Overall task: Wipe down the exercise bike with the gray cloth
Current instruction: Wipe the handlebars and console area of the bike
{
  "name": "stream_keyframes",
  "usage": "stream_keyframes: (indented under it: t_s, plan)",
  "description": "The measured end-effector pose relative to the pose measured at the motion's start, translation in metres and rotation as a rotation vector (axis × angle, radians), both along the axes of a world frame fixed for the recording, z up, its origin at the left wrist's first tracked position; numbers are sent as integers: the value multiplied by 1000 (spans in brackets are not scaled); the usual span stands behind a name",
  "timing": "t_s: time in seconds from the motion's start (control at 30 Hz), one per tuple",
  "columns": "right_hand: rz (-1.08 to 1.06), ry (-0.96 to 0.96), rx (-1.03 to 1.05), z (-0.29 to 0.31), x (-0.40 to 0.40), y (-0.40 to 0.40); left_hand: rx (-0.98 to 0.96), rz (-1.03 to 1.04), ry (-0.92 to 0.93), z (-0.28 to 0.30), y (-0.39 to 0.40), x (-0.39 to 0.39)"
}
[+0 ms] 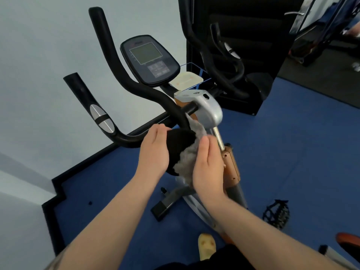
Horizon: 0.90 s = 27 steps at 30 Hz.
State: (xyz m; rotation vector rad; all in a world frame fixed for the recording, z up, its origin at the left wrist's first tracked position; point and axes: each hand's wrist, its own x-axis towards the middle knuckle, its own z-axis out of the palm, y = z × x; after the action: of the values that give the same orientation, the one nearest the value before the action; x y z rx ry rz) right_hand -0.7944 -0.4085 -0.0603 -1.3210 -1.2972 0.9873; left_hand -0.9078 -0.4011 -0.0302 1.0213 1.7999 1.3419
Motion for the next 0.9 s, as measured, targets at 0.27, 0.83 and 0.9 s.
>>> stream_keyframes:
  t_s: [0.27, 0.83, 0.9]
  plan:
    - [-87, 34, 49, 5, -12, 25, 51, 11, 26, -3, 1, -2]
    - [224, -241, -35, 28, 8, 57, 60, 33, 26, -4, 1, -2]
    - [192, -217, 7, 27, 4, 59, 63, 43, 27, -3, 1, -3]
